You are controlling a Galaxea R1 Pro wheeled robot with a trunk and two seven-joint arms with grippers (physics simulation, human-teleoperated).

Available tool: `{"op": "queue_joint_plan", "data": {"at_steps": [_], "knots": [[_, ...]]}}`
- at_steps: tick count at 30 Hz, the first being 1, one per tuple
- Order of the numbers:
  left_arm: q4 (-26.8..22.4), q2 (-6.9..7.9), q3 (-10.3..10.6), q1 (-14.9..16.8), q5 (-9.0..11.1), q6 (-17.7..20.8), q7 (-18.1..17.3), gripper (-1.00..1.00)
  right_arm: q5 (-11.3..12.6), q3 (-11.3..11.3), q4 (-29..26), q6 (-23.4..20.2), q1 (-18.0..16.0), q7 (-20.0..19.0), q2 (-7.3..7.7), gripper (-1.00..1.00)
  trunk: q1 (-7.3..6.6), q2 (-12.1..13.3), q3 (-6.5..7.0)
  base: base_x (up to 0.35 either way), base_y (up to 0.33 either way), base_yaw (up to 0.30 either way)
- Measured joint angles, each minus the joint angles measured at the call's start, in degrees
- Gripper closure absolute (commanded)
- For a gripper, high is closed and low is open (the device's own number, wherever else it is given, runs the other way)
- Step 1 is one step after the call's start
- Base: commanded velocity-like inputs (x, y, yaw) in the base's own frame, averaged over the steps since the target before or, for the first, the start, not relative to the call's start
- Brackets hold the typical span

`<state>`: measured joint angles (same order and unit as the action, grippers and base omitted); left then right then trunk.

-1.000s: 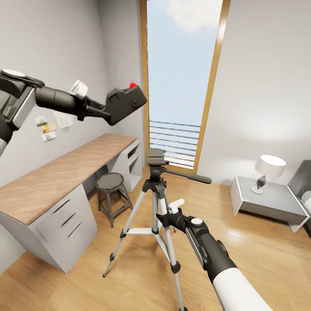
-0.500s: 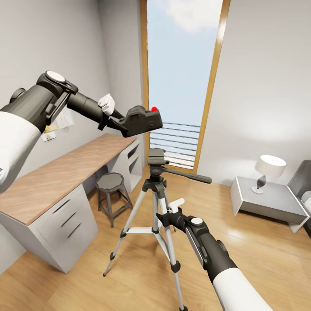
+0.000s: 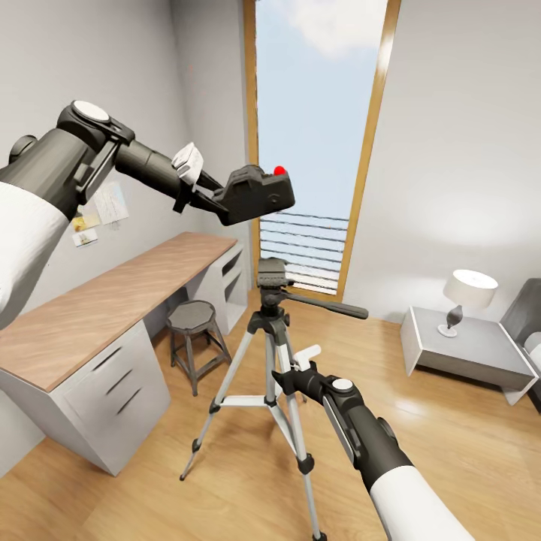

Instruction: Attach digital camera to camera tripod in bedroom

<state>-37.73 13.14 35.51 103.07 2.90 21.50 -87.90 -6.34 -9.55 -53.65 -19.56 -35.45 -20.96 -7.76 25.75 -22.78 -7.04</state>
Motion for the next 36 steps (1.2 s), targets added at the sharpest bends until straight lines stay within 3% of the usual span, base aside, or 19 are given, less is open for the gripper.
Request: {"op": "queue_joint_plan", "data": {"at_steps": [3, 6, 13, 36], "knots": [[-0.22, -0.17, -0.04, 0.55, 0.06, 0.47, -0.01, 1.00, -0.02, -0.01, -0.03, 0.01, 0.00, 0.02, -0.01, 1.00, 0.00, 0.00, 0.00, 0.000, 0.000, 0.000], [-1.21, -1.56, -0.05, 1.09, 0.14, 1.77, 0.02, 1.00, -0.12, -0.10, -0.74, -0.05, 0.00, 0.77, -0.03, 1.00, 0.00, 0.00, 0.00, 0.000, 0.000, 0.000], [-1.69, -2.76, 0.09, 1.22, 0.09, 2.30, 0.05, 1.00, -0.09, -0.18, -1.33, -0.23, 0.00, 1.71, -0.02, 1.00, 0.00, 0.00, 0.00, 0.000, 0.000, 0.000], [-1.87, -2.30, 1.12, 1.24, -0.21, 1.96, -0.17, 1.00, -0.02, -0.20, -1.35, -0.16, 0.00, 1.71, -0.06, 1.00, 0.00, 0.00, 0.00, 0.000, 0.000, 0.000]]}}
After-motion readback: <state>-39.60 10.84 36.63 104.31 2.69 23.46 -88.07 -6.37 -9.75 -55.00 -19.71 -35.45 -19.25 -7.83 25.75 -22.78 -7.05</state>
